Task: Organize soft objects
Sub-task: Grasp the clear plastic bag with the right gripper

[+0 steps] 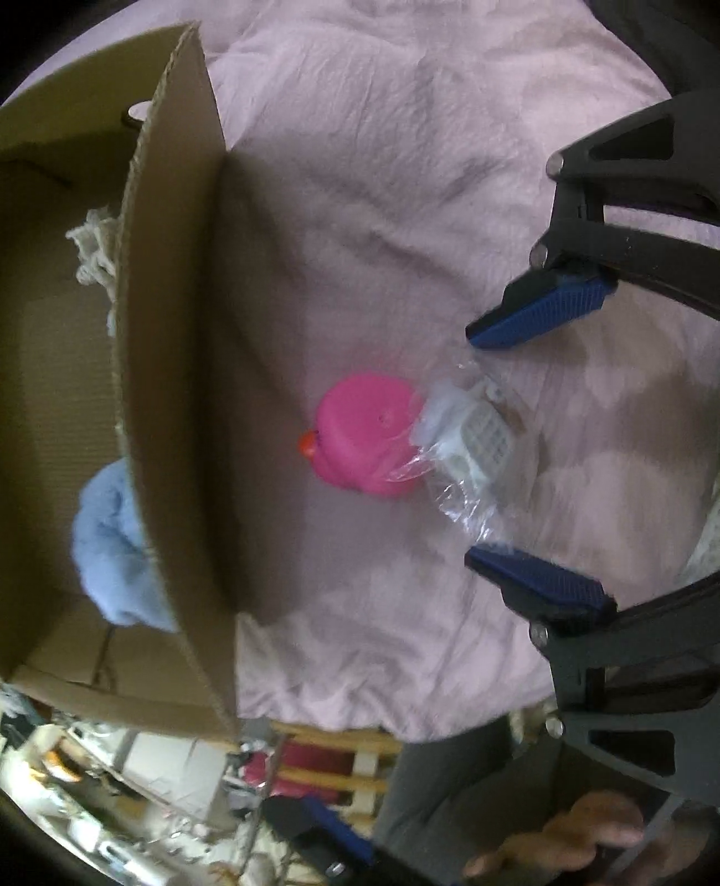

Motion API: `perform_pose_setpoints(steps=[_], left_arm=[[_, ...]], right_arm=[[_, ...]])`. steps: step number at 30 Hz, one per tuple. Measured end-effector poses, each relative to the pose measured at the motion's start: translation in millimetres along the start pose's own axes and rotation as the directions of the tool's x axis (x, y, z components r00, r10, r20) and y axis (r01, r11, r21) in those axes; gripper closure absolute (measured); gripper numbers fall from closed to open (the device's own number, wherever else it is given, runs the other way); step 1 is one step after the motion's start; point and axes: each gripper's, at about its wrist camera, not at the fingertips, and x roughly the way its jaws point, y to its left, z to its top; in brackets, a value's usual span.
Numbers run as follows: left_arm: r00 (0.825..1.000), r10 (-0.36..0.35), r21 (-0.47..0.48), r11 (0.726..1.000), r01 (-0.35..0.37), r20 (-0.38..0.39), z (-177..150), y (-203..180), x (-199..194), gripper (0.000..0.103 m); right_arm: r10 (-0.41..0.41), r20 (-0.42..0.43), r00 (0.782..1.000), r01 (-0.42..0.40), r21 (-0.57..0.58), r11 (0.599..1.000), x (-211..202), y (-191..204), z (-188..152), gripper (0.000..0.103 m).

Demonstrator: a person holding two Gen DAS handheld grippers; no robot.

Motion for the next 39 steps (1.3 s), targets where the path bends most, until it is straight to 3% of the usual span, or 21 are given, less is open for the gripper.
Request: perform_pose_setpoints(steps=[4,6,9,18,24,27,34,36,39], left_arm=[[1.000,-0.004,0.007,1.000,0.004,-0.013,0,-3,4,0.030],[1.000,-0.005,0.014,1.000,0.006,-0.019,0,-5,6,0.030],[0.999,-0.008,0.030,1.000,0.009,-0.032,-2,-8,9,0.030],[0.990,-0.059,0.126,0.989,0.076,-0.130,-14,-48,26,0.030],[0.969,-0.097,0.188,0.972,0.142,-0.227,-28,-96,52,0.030],[0.964,-0.071,0.222,0.966,0.130,-0.256,-34,-114,66,0.030],[0.964,-0.057,0.250,0.960,0.125,-0.262,-36,-135,85,0.031],[0.963,-0.048,0.256,0.959,0.119,-0.266,-35,-138,90,0.036],[0.955,-0.040,0.259,0.958,0.121,-0.295,-34,-140,99,0.056]], right_arm=[[-0.028,0.006,1.000,0.028,-0.009,1.000,-1,0,-4,0.071],[-0.032,0.016,0.999,0.032,-0.009,0.999,-3,-1,-6,0.081],[-0.034,0.043,0.999,0.034,-0.015,0.999,-12,-1,-5,0.087],[-0.021,0.251,0.968,-0.006,0.105,0.994,-64,-23,-2,0.088],[-0.034,0.251,0.967,-0.012,0.181,0.983,-60,-35,3,0.088],[-0.064,0.237,0.969,0.013,0.212,0.977,-60,-45,2,0.088],[-0.065,0.234,0.970,0.001,0.263,0.965,-56,-54,5,0.088],[-0.062,0.236,0.970,-0.003,0.265,0.964,-56,-55,5,0.088],[-0.059,0.234,0.970,-0.005,0.263,0.965,-55,-56,6,0.088]])
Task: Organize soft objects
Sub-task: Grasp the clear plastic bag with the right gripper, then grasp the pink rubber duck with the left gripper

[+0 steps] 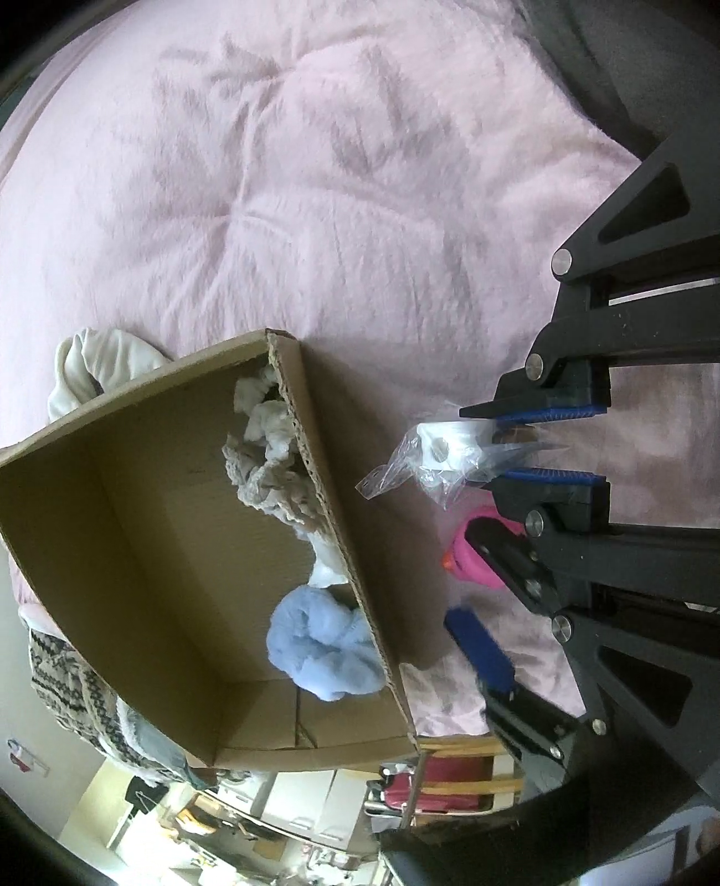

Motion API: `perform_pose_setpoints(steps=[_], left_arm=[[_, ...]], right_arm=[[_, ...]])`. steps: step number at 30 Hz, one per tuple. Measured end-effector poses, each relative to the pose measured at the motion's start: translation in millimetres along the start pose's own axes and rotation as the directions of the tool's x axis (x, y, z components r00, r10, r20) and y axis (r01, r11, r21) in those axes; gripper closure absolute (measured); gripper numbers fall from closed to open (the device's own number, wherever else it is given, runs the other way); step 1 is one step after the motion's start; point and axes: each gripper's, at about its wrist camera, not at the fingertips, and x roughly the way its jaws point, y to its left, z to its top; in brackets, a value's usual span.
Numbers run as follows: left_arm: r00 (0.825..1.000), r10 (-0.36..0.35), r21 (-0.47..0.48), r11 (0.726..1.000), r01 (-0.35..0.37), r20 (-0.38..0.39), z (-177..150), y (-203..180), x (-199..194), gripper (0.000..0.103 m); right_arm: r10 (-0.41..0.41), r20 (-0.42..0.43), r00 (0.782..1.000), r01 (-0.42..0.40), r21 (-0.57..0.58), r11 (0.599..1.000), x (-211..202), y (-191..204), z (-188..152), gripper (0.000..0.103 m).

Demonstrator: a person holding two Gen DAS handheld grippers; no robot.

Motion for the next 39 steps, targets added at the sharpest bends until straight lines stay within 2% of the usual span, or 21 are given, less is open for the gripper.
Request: perform_pose_setpoints(steps=[2,6,12,17,19,22,27,39], left_arm=[[1.000,0.020,0.010,1.000,-0.020,-0.002,1,-3,3,0.082],[1.000,0.028,0.029,0.999,-0.028,0.005,0,-5,0,0.085],[0.999,0.052,0.007,0.999,-0.052,0.008,-3,4,-8,0.089],[0.997,0.078,-0.020,0.997,-0.078,0.012,-13,23,-17,0.092],[0.996,0.089,-0.038,0.995,-0.088,0.016,-18,35,-23,0.099],[0.994,0.102,-0.058,0.993,-0.101,0.027,-24,50,-31,0.101],[0.997,0.071,-0.125,0.990,-0.068,0.016,-31,76,-35,0.102],[0.999,0.004,-0.164,0.986,0.002,0.036,-44,90,-54,0.102]], right_arm=[[0.000,-0.002,1.000,0.000,-0.003,1.000,-1,-2,1,0.088],[0.005,-0.012,1.000,-0.005,-0.005,1.000,0,-4,1,0.088],[0.005,-0.015,1.000,-0.005,-0.026,1.000,0,-1,1,0.088],[0.007,-0.020,1.000,-0.008,-0.046,0.999,1,4,-1,0.088],[0.006,-0.022,1.000,-0.008,-0.059,0.998,1,7,-2,0.088],[0.050,-0.026,0.998,-0.052,-0.073,0.996,0,12,-3,0.088],[0.061,0.005,0.998,-0.060,-0.127,0.990,-7,21,-7,0.088],[0.057,0.014,0.998,-0.055,-0.117,0.992,-7,21,-7,0.088]])
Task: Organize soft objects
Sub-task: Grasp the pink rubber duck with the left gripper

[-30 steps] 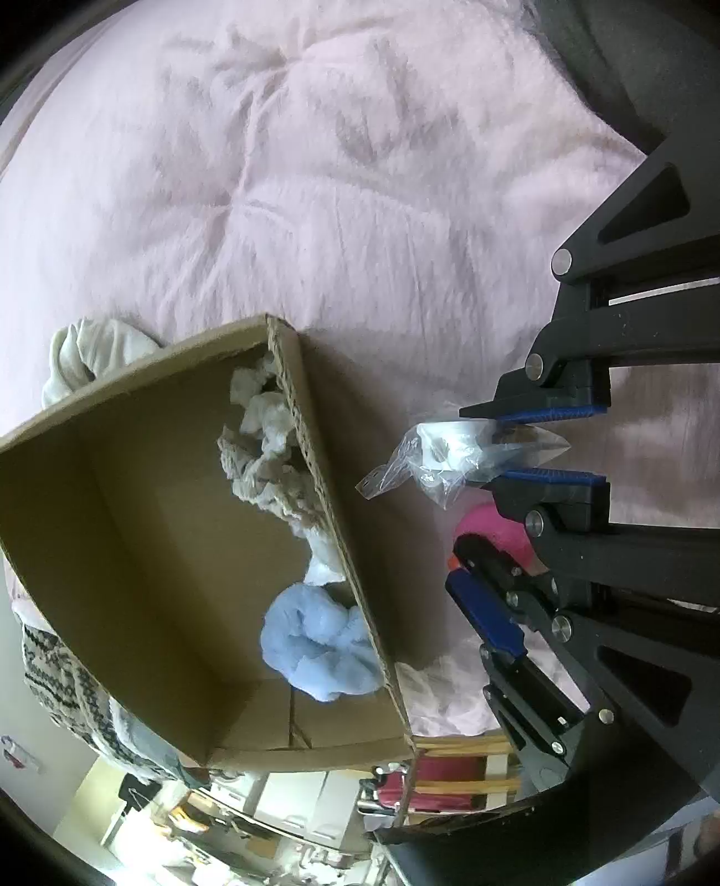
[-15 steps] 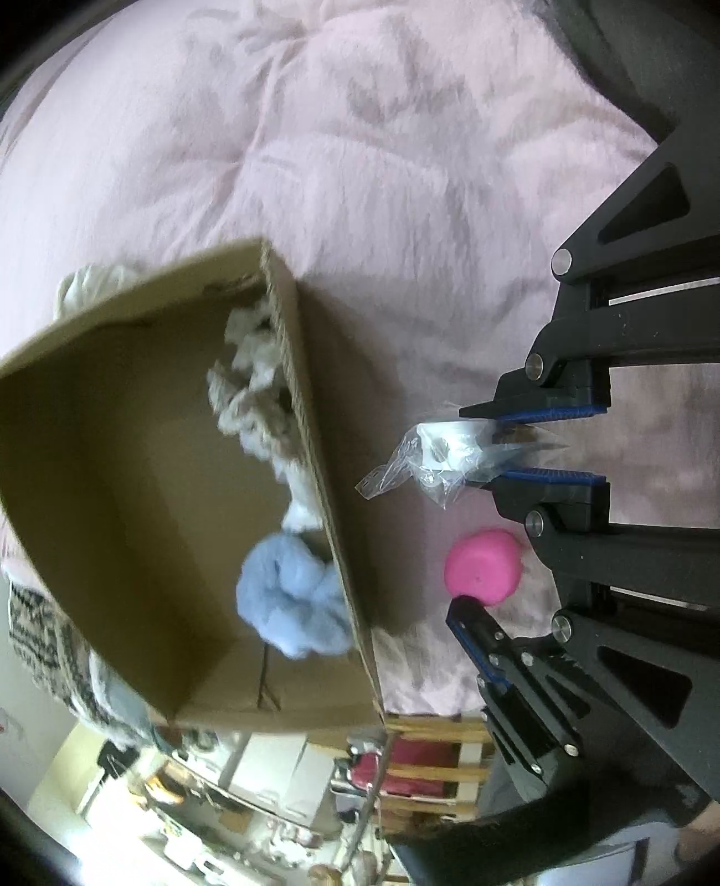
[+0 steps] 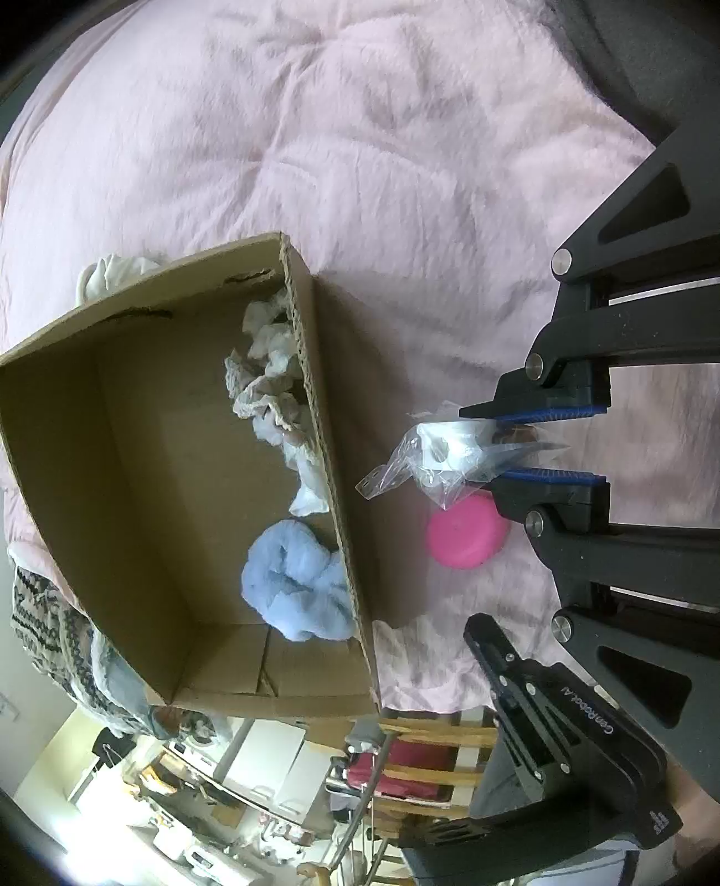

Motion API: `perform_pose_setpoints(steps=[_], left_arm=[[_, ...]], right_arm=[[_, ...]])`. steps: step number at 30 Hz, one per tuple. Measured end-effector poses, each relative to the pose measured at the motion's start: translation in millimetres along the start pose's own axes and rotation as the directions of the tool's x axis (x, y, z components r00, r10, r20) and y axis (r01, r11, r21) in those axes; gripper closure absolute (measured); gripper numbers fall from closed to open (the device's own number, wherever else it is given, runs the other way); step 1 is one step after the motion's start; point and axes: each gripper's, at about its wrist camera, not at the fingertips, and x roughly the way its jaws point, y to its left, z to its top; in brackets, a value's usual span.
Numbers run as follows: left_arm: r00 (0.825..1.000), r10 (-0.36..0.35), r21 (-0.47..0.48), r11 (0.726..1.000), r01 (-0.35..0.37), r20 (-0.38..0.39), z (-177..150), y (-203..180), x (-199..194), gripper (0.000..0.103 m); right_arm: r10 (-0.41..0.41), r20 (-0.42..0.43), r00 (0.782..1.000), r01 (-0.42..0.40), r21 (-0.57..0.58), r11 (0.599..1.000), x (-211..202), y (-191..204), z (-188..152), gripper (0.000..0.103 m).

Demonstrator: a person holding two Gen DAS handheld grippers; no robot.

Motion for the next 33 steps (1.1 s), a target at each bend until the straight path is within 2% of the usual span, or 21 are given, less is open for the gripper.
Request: perform_pose_setpoints(steps=[5,10,11,12,14,15,16,23,27,29,33], left_arm=[[1.000,-0.020,-0.029,0.999,0.020,-0.005,-4,9,-1,0.102],[1.000,-0.016,-0.006,1.000,0.016,-0.009,1,-1,-1,0.102],[1.000,-0.023,-0.008,1.000,0.023,-0.009,2,-3,-1,0.098],[0.999,-0.032,-0.013,0.999,0.032,-0.010,3,-6,0,0.094],[0.999,-0.027,-0.019,0.999,0.027,-0.019,6,-13,4,0.056],[1.000,-0.024,-0.013,1.000,0.024,-0.019,7,-17,6,0.048],[1.000,-0.023,-0.004,1.000,0.023,-0.019,9,-22,9,0.044],[0.990,0.010,0.012,1.000,-0.008,-0.139,18,-45,56,0.045],[0.987,0.034,0.010,0.999,-0.033,-0.155,20,-45,67,0.046],[0.989,0.036,0.010,0.999,-0.035,-0.144,22,-46,67,0.055],[0.991,0.023,0.010,1.000,-0.022,-0.134,21,-46,62,0.056]], right_arm=[[0.003,-0.013,1.000,-0.004,-0.005,1.000,3,1,0,0.088],[0.010,-0.024,1.000,-0.010,0.005,1.000,3,-1,1,0.088],[0.011,-0.024,1.000,-0.011,0.008,1.000,3,-2,1,0.088],[0.013,-0.024,1.000,-0.013,0.012,1.000,3,-2,1,0.088],[0.014,-0.023,1.000,-0.014,0.020,1.000,2,-4,1,0.088],[0.016,-0.022,1.000,-0.015,0.026,1.000,1,-5,1,0.088],[0.018,-0.021,1.000,-0.017,0.033,0.999,1,-7,1,0.088],[0.036,-0.016,0.999,-0.035,0.069,0.997,-1,-14,1,0.088],[0.041,-0.020,0.999,-0.040,0.065,0.997,-1,-14,1,0.088],[0.044,-0.023,0.999,-0.042,0.065,0.997,-1,-13,2,0.088],[0.048,-0.024,0.999,-0.046,0.062,0.997,0,-12,3,0.088]])
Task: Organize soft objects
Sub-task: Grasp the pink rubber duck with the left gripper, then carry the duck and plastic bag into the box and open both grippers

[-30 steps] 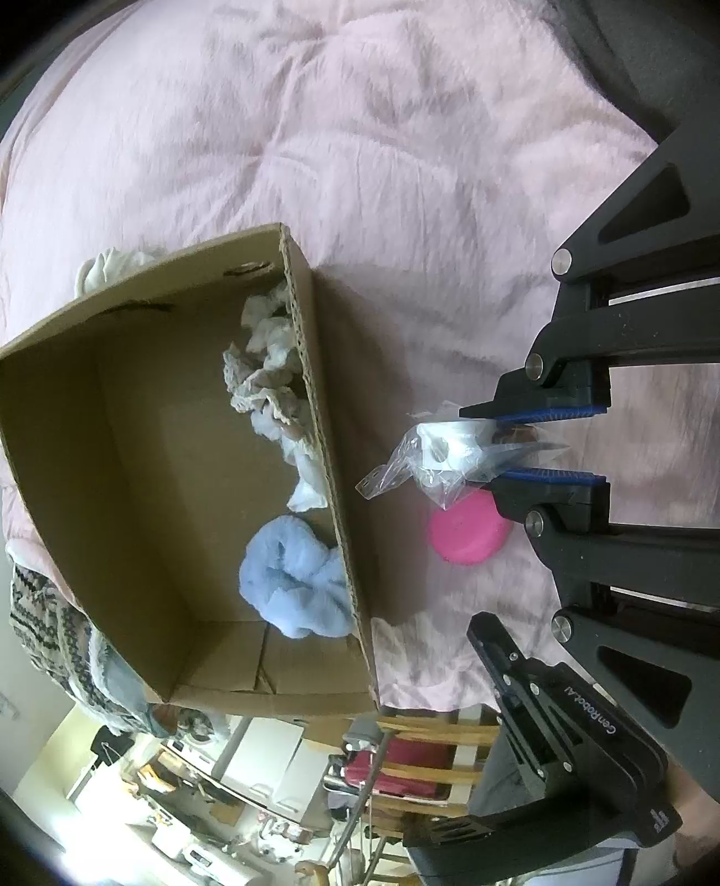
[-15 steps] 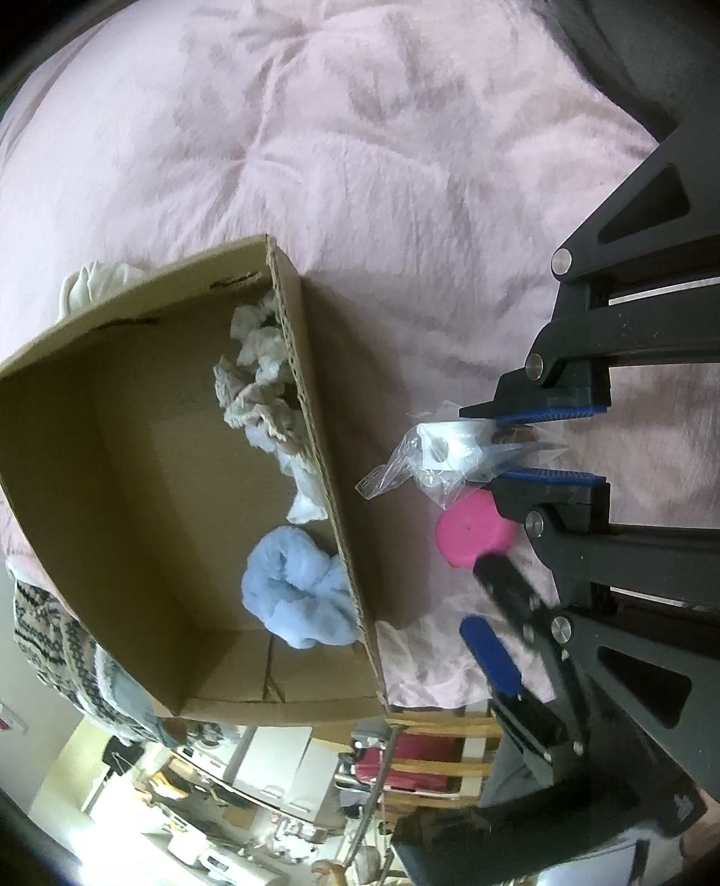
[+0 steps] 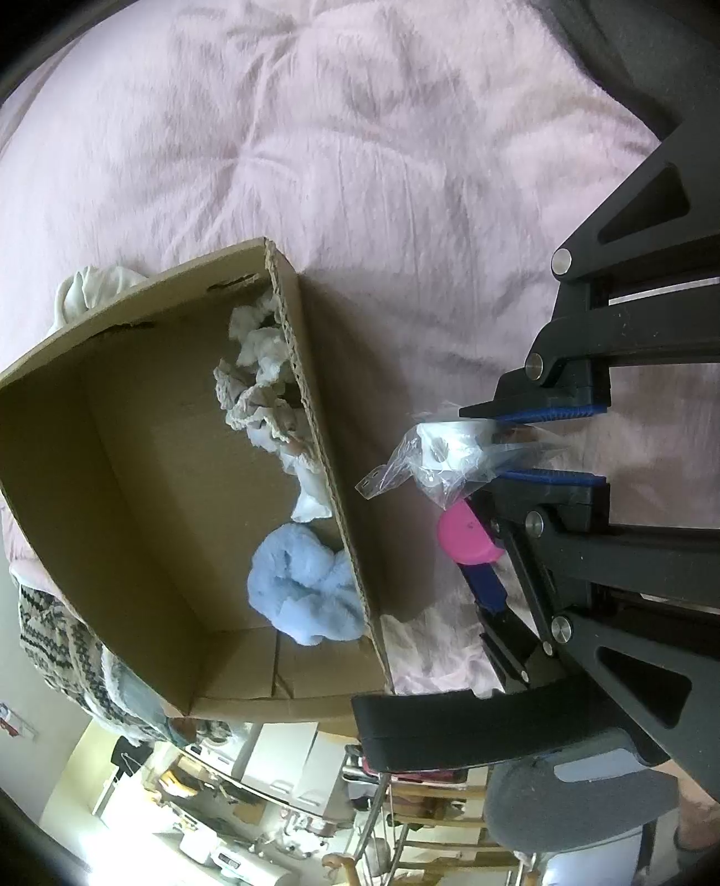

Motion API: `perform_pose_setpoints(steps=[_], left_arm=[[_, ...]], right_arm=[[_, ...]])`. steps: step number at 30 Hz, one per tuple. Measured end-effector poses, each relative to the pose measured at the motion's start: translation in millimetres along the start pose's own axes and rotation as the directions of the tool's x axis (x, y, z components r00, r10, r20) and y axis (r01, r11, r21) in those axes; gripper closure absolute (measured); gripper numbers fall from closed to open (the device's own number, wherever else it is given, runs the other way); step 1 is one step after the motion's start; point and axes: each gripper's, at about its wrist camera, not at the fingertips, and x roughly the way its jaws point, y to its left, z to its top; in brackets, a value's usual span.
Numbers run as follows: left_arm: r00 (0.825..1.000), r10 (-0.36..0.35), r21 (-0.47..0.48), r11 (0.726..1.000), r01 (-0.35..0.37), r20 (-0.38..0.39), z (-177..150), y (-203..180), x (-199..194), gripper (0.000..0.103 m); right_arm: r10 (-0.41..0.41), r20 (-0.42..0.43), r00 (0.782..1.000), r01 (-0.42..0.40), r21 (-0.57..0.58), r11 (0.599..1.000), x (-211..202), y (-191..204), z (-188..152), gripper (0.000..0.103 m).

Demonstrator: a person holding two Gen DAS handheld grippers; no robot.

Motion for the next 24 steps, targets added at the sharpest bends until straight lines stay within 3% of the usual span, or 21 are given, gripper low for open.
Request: perform_pose_setpoints(steps=[8,12,16,19,24], left_arm=[[0.998,0.048,0.000,0.999,-0.048,0.033,-12,14,-27,0.056],[0.998,0.042,-0.047,0.998,-0.039,0.056,-21,30,-45,0.056],[0.992,0.070,-0.058,0.996,-0.064,0.107,-27,44,-70,0.056],[0.979,0.090,-0.038,0.996,-0.085,0.181,-28,46,-96,0.056],[0.938,0.116,-0.007,0.993,-0.120,0.327,-15,51,-133,0.056]], right_arm=[[-0.007,-0.006,1.000,0.007,-0.022,1.000,3,6,0,0.088],[-0.020,-0.005,1.000,0.020,-0.044,0.999,3,11,-2,0.088],[-0.005,0.006,1.000,0.006,-0.064,0.998,2,17,-3,0.088],[0.018,0.025,1.000,-0.016,-0.094,0.995,-2,23,-4,0.088],[0.085,0.070,0.994,-0.075,-0.143,0.987,-17,35,-3,0.088]])
